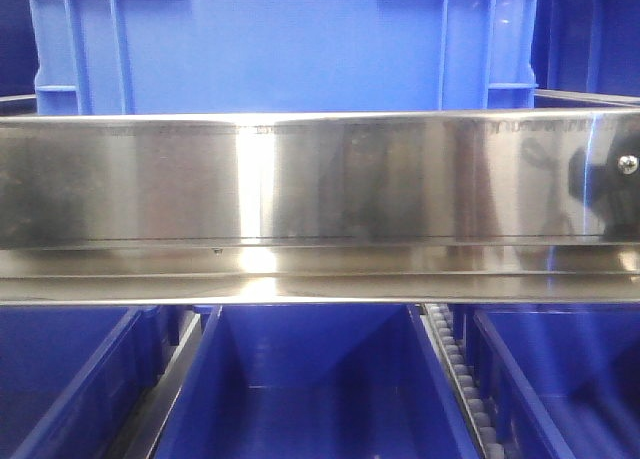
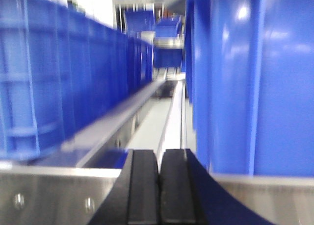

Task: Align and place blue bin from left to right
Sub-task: 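Close both grippers on the rim of the blue bin on the upper shelf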

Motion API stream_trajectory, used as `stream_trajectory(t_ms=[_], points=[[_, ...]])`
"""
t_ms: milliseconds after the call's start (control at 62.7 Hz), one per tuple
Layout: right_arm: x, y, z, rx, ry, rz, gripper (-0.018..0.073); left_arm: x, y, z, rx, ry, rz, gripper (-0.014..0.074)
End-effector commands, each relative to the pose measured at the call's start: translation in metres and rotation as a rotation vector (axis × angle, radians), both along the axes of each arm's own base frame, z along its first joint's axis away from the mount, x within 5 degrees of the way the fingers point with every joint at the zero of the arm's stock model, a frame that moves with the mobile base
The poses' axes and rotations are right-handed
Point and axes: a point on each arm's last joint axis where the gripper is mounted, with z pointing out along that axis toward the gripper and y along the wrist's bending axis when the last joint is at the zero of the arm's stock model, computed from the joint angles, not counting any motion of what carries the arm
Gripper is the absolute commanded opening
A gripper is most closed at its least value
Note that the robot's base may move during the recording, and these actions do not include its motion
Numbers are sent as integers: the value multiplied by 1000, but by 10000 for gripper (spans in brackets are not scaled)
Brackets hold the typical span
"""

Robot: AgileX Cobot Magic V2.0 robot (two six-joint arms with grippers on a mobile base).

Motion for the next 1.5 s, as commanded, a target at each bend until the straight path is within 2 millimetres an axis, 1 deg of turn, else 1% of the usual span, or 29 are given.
stream_trajectory(t_ms=[0,32,64,96,160,176,207,255,319,399,431,463,527,574,638,670,718,750,798,862,941,1005,1101,1213,1261,1293,1356,1404,1484], points=[[-2,0,10,1,-50,1,-79,-4,0,20,-2,-52,-5,-9],[-3,0,17,2,-57,4,-79,-6,0,27,4,-46,-4,-9],[-5,0,25,0,-50,9,-79,-10,0,40,8,-67,-3,-9],[-8,0,33,-3,-47,13,-75,-12,0,46,11,-60,-2,-6],[-15,0,54,-5,-58,21,-42,-22,1,71,10,-86,-1,-4],[-17,0,59,-5,-64,22,-20,-23,1,73,10,-82,-1,-4],[-19,0,68,-5,-71,24,18,-29,1,86,9,-100,0,-4],[-22,0,84,-4,-85,26,93,-34,1,99,9,-82,0,-4],[-22,0,101,-5,-86,28,226,-38,1,118,12,-58,1,-4],[-21,0,126,-3,-104,29,378,-37,1,136,10,9,0,-3],[-20,0,133,-2,-108,29,434,-37,1,148,10,21,0,7],[-17,0,143,-2,-109,29,483,-36,1,157,11,33,0,36],[-11,1,158,-4,-101,30,557,-30,1,172,25,38,2,139],[-5,2,166,-6,-84,31,558,-27,1,181,39,36,3,225],[2,4,175,-11,-49,35,549,-21,1,190,44,34,6,369],[6,4,180,-14,-30,39,549,-17,1,192,45,41,6,431],[12,5,186,-12,-17,42,549,-10,1,194,44,59,5,493],[17,6,191,-7,-10,48,549,-5,1,195,45,83,4,528],[22,8,198,9,11,63,549,3,0,196,44,128,3,549],[29,12,208,9,80,99,549,14,-1,200,62,191,-5,550],[40,20,221,-10,161,152,549,30,-4,210,132,242,-42,547],[51,27,233,-59,195,201,549,39,-8,222,153,236,-79,547],[70,41,248,-96,236,273,549,60,-19,237,154,253,-163,547],[96,58,259,-126,325,327,549,88,-36,249,174,336,-249,531],[109,64,263,-142,379,339,549,104,-43,251,181,383,-273,525],[116,67,265,-149,402,343,549,114,-47,257,170,404,-281,525],[133,73,274,-163,440,349,549,129,-51,265,115,444,-276,525],[142,77,279,-172,470,349,549,146,-54,268,92,482,-262,525],[162,82,290,-177,518,333,549,168,-56,277,63,533,-206,525]])
